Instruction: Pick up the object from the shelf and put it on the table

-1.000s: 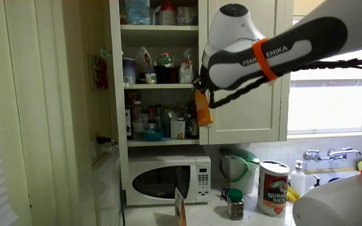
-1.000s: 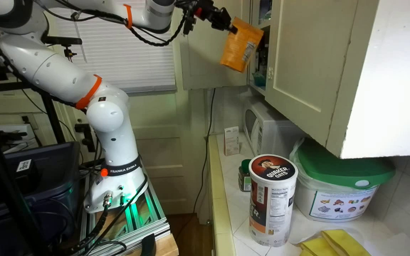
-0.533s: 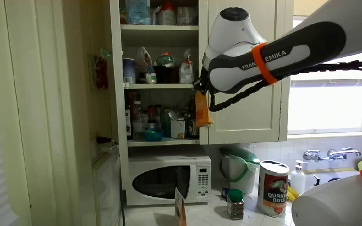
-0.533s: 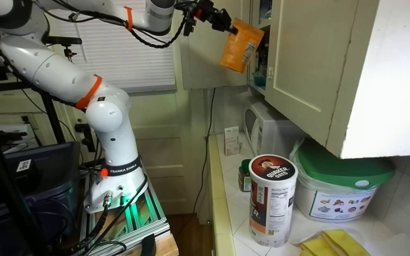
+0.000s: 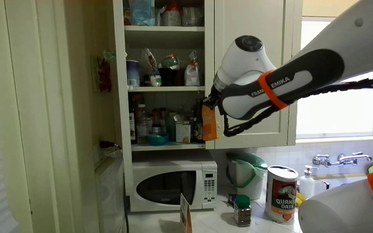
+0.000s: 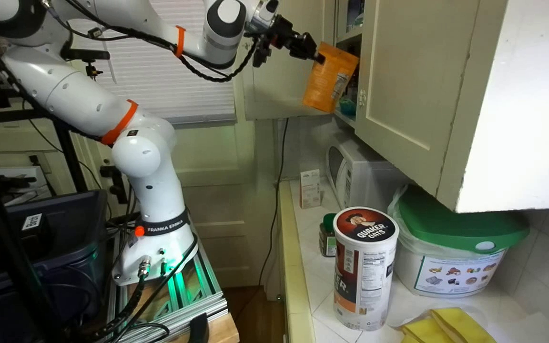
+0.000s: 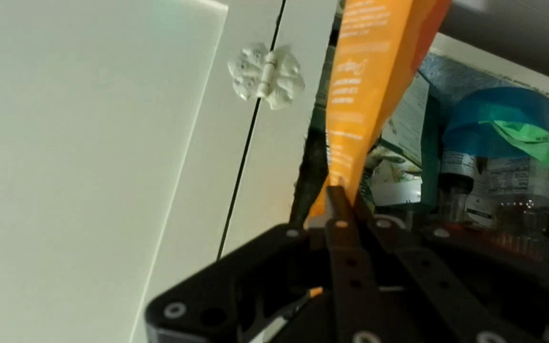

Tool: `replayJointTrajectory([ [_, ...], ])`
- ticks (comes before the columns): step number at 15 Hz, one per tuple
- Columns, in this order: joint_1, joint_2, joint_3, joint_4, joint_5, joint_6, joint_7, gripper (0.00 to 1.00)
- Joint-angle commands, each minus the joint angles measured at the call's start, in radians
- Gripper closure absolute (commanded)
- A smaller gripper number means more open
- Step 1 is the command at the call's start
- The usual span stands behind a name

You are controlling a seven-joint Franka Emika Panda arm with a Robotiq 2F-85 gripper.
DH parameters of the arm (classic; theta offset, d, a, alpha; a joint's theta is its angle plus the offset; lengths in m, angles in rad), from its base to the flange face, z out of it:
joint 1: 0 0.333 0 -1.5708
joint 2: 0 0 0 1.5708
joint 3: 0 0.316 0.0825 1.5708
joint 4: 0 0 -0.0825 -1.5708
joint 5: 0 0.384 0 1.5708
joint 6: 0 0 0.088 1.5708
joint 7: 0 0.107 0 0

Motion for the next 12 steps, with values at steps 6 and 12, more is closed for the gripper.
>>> replayJointTrajectory([
  [6, -0.208, 0.286, 0.008, -0.157, -0.307, 0.549, 0.060, 1.00],
  [12, -0.187, 0.291, -0.007, -0.132, -0.282, 0.513, 0.030, 0.98],
])
